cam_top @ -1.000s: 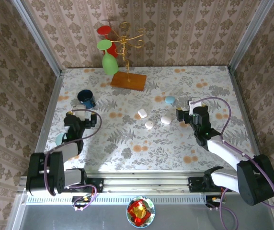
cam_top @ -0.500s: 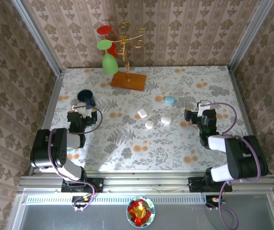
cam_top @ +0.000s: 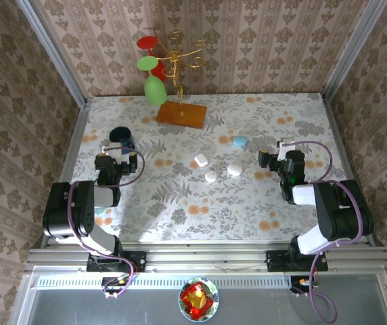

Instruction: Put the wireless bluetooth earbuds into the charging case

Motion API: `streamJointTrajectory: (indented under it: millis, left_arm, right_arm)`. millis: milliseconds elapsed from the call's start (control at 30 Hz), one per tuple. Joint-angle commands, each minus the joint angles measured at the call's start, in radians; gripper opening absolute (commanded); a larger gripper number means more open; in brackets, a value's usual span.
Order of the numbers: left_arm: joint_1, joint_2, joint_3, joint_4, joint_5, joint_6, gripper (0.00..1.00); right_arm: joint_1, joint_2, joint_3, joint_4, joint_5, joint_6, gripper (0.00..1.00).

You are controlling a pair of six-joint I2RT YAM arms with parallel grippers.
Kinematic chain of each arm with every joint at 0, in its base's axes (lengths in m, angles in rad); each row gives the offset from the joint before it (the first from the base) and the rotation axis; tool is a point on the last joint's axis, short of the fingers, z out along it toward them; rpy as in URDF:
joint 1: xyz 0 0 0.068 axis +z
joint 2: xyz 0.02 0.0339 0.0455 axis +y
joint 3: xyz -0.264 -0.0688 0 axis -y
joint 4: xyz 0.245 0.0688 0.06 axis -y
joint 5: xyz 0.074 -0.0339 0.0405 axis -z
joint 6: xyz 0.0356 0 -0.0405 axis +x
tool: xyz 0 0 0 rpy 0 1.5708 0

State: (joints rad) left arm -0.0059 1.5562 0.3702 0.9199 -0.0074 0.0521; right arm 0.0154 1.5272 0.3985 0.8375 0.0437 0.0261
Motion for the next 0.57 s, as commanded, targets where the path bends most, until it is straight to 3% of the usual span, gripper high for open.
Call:
streamJointTrajectory:
  millis: [0, 533]
  left_arm:
    - [-0.009, 0.001, 0.024, -0.006, 0.015, 0.021, 1.0]
    - [-0.005, 0.001, 0.025, -0.008, 0.02, 0.017, 1.0]
  right_arm:
    - [-0.005, 0.004, 0.013, 0.006, -0.003, 0.006, 1.0]
    - [-0.006, 0.001, 0.01, 0.011, -0.002, 0.008, 1.0]
